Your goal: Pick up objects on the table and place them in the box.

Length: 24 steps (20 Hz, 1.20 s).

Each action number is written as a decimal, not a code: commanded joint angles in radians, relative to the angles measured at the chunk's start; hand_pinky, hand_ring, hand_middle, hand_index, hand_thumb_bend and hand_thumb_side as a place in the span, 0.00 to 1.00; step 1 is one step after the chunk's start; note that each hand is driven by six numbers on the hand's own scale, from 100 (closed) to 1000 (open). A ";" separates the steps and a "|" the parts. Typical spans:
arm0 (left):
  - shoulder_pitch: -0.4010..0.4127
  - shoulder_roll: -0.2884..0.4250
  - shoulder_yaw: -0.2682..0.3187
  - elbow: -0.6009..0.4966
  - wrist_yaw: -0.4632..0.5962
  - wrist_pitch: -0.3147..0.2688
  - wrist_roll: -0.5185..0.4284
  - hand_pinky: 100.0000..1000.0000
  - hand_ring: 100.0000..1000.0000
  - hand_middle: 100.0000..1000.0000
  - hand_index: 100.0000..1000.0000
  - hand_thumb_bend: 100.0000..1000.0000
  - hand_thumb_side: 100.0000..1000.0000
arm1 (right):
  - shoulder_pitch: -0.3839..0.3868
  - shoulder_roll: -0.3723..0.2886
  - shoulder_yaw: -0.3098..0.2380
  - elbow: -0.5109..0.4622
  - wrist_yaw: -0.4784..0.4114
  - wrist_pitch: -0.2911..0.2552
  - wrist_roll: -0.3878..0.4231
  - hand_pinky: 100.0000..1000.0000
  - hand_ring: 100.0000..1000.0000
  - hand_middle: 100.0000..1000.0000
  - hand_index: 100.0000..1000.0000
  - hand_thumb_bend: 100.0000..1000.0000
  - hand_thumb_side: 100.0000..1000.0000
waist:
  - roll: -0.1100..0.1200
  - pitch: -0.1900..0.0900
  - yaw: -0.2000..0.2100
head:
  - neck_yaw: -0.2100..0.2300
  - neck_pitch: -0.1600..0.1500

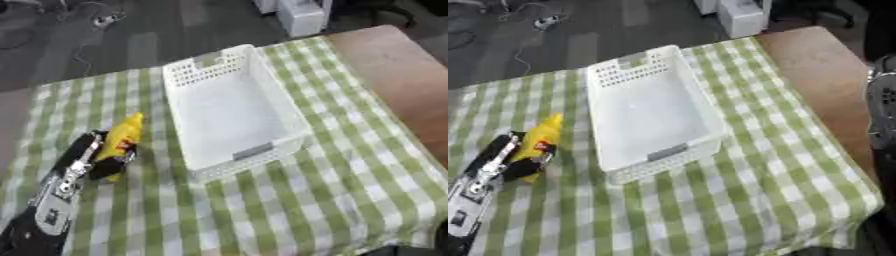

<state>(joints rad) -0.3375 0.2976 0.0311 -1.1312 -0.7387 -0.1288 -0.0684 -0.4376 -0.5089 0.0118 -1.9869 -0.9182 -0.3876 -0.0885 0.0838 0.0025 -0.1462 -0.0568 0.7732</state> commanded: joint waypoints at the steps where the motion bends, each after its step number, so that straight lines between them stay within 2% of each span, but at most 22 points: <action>1: -0.001 0.000 -0.013 -0.057 0.023 0.002 -0.006 0.00 0.00 0.00 0.18 0.00 0.52 | -0.012 -0.013 -0.009 -0.013 0.005 -0.001 0.001 0.00 0.41 0.59 0.63 0.25 0.56 | -0.008 -0.004 -0.001 | -0.002 -0.003; 10: -0.020 0.023 -0.003 -0.303 0.107 0.032 0.010 0.00 0.00 0.00 0.17 0.00 0.51 | -0.011 -0.013 -0.008 -0.013 0.005 -0.001 0.000 0.00 0.41 0.58 0.63 0.25 0.56 | -0.008 -0.006 -0.001 | 0.001 -0.003; 16: -0.053 0.079 -0.021 -0.419 0.193 0.046 0.017 0.00 0.00 0.00 0.15 0.00 0.52 | -0.011 -0.013 -0.007 -0.013 0.004 0.000 0.000 0.00 0.41 0.58 0.63 0.25 0.56 | -0.007 -0.009 -0.004 | 0.003 -0.003; 19: -0.087 0.115 -0.053 -0.437 0.238 0.011 0.026 0.00 0.00 0.00 0.13 0.00 0.53 | -0.013 -0.011 -0.005 -0.013 0.002 0.002 0.001 0.00 0.41 0.58 0.63 0.25 0.56 | -0.007 -0.011 -0.010 | 0.009 -0.008; 24: -0.172 0.154 -0.139 -0.371 0.272 -0.112 0.024 0.00 0.00 0.00 0.11 0.00 0.53 | -0.025 -0.001 0.002 -0.013 -0.005 0.010 0.004 0.00 0.41 0.58 0.63 0.25 0.56 | -0.006 -0.012 -0.034 | 0.030 -0.022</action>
<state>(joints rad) -0.4867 0.4145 -0.0942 -1.5011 -0.4809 -0.2126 -0.0451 -0.4457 -0.5004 0.0155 -1.9869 -0.9188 -0.3820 -0.0841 0.0823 0.0036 -0.1832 -0.0403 0.7638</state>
